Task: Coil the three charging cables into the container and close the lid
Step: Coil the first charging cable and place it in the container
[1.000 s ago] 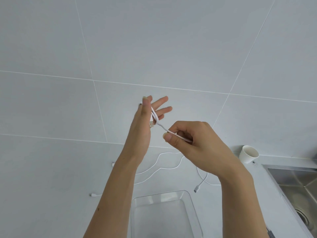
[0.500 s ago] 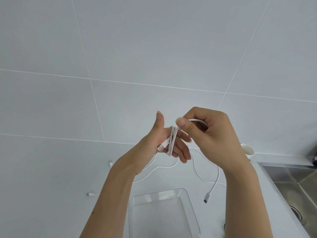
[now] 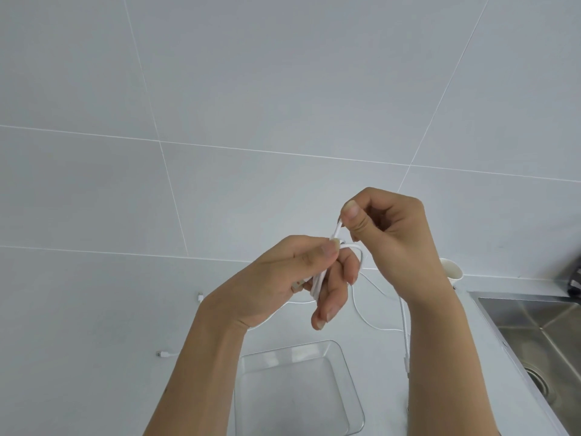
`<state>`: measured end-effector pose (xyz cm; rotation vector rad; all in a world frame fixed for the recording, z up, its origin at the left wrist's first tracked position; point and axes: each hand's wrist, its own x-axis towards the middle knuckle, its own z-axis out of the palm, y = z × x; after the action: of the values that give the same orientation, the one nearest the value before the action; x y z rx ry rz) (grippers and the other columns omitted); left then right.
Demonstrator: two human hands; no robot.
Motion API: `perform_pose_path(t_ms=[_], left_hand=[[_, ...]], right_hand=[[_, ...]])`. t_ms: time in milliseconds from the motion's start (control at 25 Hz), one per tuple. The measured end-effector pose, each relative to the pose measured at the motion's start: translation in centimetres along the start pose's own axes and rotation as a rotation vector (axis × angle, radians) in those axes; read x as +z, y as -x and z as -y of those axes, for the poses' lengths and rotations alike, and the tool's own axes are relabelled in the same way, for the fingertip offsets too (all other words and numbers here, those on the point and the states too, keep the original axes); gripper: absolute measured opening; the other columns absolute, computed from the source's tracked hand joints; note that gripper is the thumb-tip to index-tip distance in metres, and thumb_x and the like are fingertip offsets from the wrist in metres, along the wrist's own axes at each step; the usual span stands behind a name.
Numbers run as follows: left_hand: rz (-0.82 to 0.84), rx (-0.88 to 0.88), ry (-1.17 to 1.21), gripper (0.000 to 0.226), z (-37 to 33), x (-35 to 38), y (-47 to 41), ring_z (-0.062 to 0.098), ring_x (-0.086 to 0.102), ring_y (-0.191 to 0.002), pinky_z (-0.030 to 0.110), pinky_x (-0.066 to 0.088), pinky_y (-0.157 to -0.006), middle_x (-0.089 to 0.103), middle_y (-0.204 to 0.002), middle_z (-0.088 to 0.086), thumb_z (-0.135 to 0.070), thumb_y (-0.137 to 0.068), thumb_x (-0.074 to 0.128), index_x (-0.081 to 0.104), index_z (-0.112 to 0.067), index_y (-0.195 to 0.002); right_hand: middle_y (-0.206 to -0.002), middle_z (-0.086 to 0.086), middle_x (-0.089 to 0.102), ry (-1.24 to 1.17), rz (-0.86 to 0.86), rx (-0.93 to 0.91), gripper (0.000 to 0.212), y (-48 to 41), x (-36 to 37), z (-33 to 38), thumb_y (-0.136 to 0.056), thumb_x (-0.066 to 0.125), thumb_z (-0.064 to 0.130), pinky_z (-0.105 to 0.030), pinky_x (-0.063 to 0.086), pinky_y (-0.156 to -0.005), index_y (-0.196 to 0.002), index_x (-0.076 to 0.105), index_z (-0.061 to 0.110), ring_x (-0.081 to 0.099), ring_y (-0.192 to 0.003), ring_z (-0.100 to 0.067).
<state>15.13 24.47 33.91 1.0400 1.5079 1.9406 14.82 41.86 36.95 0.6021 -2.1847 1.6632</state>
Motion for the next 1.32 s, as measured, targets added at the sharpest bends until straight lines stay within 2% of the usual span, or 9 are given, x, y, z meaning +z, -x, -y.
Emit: perform_pose_path(t_ms=[120, 200, 320, 440, 560, 760, 880, 1080, 1320], left_hand=[[-0.031, 0.089, 0.088, 0.033, -0.3, 0.3, 0.2, 0.007, 0.058, -0.049, 0.016, 0.047, -0.055, 0.065, -0.061, -0.007, -0.036, -0.104, 0.039, 0.059, -0.015, -0.09], [-0.059, 0.161, 0.162, 0.032, -0.5, 0.6, 0.1, 0.009, 0.064, -0.055, 0.017, 0.05, -0.059, 0.07, -0.066, -0.004, -0.037, -0.102, 0.039, 0.059, -0.013, -0.092], [-0.188, 0.253, 0.242, 0.037, -0.3, 0.9, -0.2, 0.01, 0.07, -0.069, 0.016, 0.052, -0.069, 0.075, -0.078, -0.002, -0.035, -0.102, 0.038, 0.068, -0.015, -0.095], [-0.35, 0.309, 0.221, 0.048, -0.2, 0.9, -0.5, 0.004, 0.069, -0.078, 0.017, 0.051, -0.074, 0.076, -0.091, -0.001, -0.035, -0.101, 0.034, 0.076, -0.014, -0.092], [-0.444, 0.382, 0.179, 0.049, -0.4, 0.9, -0.9, 0.007, 0.066, -0.104, 0.022, 0.053, -0.078, 0.076, -0.095, 0.002, -0.033, -0.101, 0.034, 0.076, -0.011, -0.088], [-0.564, 0.419, 0.193, 0.039, -0.8, 0.3, -0.9, 0.01, 0.07, -0.085, 0.02, 0.052, -0.076, 0.073, -0.117, 0.004, -0.025, -0.104, 0.032, 0.057, -0.001, -0.12], [-0.647, 0.393, 0.097, 0.035, -0.7, 0.0, -0.9, 0.014, 0.071, -0.095, 0.02, 0.052, -0.079, 0.071, -0.122, 0.001, -0.022, -0.106, 0.03, 0.047, 0.0, -0.128], [-0.741, 0.37, -0.037, 0.024, -0.3, -1.0, -1.1, 0.019, 0.064, -0.118, 0.022, 0.049, -0.093, 0.069, -0.126, -0.002, -0.026, -0.104, 0.032, 0.051, -0.017, -0.115], [-0.784, 0.34, -0.182, 0.044, -0.3, -1.9, -1.3, 0.013, 0.062, -0.121, 0.03, 0.044, -0.101, 0.066, -0.13, -0.009, -0.034, -0.103, 0.03, 0.065, -0.06, -0.096]], right_hand=[[-0.058, -0.017, 0.051, -0.065, 0.003, 0.009, 0.031, -0.1, 0.5, -0.7, -0.094, 0.061, 0.033, -0.043, 0.036, -0.049, -0.066, 0.062, 0.02, 0.041, -0.052, -0.036], [-0.064, -0.027, 0.05, -0.081, 0.002, 0.038, 0.032, -0.2, 1.0, -1.3, -0.098, 0.058, 0.025, -0.05, 0.038, -0.052, -0.067, 0.061, 0.02, 0.043, -0.055, -0.041], [-0.062, 0.002, 0.057, -0.093, 0.05, 0.071, 0.033, -0.1, 2.0, -2.4, -0.101, 0.052, 0.006, -0.036, 0.043, -0.054, -0.075, 0.066, 0.02, 0.052, -0.057, -0.02], [-0.062, -0.004, 0.049, -0.081, 0.104, 0.074, 0.025, 0.1, 2.7, -3.4, -0.096, 0.045, 0.018, -0.044, 0.045, -0.056, -0.083, 0.063, 0.005, 0.048, -0.059, -0.028], [-0.056, 0.012, 0.044, -0.045, 0.123, 0.097, 0.029, 0.2, 2.7, -3.4, -0.099, 0.046, 0.024, -0.025, 0.033, -0.05, -0.075, 0.063, 0.023, 0.037, -0.052, -0.012], [-0.056, 0.013, 0.045, 0.001, 0.188, 0.141, 0.033, 0.4, 2.8, -3.3, -0.103, 0.046, 0.032, -0.012, 0.033, -0.054, -0.078, 0.065, 0.021, 0.04, -0.053, -0.003], [-0.056, 0.014, 0.046, 0.047, 0.227, 0.154, 0.033, 0.4, 2.9, -3.0, -0.103, 0.047, 0.032, -0.012, 0.035, -0.055, -0.079, 0.065, 0.02, 0.043, -0.054, -0.003], [-0.061, 0.016, 0.051, 0.105, 0.273, 0.185, 0.024, 0.6, 2.6, -2.9, -0.103, 0.052, 0.027, -0.014, 0.04, -0.059, -0.085, 0.067, 0.022, 0.048, -0.058, -0.004], [-0.063, 0.003, 0.053, 0.161, 0.294, 0.211, 0.021, 0.5, 2.2, -2.1, -0.102, 0.054, 0.029, -0.023, 0.044, -0.061, -0.086, 0.067, 0.024, 0.051, -0.059, -0.008]])
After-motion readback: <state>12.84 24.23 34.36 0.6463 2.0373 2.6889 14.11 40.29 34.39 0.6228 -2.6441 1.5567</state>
